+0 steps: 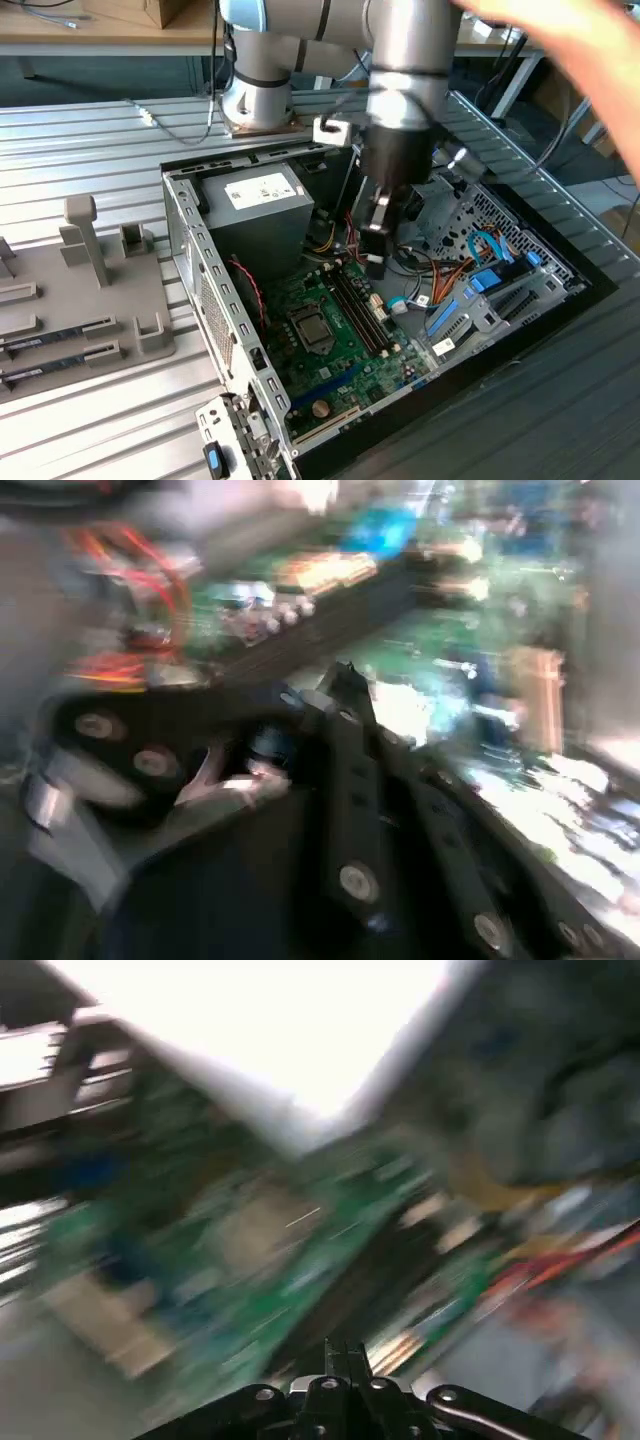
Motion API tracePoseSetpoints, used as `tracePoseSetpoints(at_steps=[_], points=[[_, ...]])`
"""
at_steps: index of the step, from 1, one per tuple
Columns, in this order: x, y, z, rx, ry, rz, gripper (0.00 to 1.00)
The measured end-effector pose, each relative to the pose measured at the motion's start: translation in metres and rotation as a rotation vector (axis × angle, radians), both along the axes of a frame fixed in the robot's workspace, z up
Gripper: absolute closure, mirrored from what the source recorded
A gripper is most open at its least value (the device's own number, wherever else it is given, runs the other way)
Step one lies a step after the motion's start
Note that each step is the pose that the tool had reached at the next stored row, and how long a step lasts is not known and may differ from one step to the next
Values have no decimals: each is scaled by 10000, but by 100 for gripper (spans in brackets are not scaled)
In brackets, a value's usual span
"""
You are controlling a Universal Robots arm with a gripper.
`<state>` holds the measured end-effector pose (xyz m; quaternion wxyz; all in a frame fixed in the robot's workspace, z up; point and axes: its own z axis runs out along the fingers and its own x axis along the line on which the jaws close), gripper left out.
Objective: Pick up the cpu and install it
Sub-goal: 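Install the second cpu locking lever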
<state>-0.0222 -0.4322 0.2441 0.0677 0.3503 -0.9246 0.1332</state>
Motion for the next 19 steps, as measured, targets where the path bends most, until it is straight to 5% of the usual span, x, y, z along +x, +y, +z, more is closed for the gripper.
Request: tracePoseSetpoints(at_steps=[4, 7, 10, 11, 14, 19], points=[[-1, 5, -10, -17, 8, -7, 89], [-5, -3, -56, 89, -34, -7, 89], [-25, -26, -194, 399, -158, -33, 89], [-40, -36, -269, 566, -227, -57, 89], [-64, -48, -388, 831, -336, -99, 89], [-67, -52, -407, 874, -354, -104, 89]])
